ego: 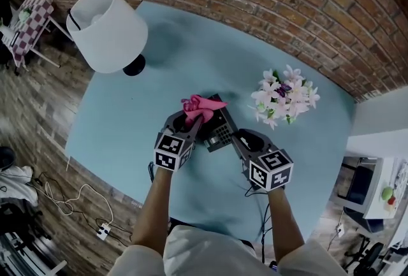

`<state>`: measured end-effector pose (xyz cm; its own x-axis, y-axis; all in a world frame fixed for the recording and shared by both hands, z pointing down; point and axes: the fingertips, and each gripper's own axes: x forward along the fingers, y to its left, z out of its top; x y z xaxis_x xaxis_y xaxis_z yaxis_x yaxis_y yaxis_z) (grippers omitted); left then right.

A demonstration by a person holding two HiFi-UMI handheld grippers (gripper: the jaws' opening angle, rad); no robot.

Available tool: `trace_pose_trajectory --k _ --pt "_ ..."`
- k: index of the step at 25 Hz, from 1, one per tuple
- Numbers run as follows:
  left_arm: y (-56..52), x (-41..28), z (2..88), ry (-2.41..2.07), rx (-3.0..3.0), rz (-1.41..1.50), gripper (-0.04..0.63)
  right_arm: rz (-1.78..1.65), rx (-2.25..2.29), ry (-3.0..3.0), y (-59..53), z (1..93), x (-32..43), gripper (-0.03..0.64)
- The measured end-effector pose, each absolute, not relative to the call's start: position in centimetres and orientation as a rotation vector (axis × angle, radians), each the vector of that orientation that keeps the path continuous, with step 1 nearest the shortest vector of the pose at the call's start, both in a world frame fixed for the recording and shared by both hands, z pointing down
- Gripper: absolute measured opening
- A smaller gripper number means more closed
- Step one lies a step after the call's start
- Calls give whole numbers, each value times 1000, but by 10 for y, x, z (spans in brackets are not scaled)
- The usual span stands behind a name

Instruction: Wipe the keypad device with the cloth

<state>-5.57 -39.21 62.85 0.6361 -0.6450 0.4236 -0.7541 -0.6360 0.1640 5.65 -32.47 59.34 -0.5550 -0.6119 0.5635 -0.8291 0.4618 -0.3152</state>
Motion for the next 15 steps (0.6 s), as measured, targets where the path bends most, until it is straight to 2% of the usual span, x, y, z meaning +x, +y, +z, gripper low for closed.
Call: trace_pose_trajectory --k 8,15 --pt "-378 -71 649 -1168 2472 560 155 795 1230 -2350 -324 594 57 140" --pt "-354 -61 652 -1155 2451 509 153 748 1242 -2346 -325 594 57 140"
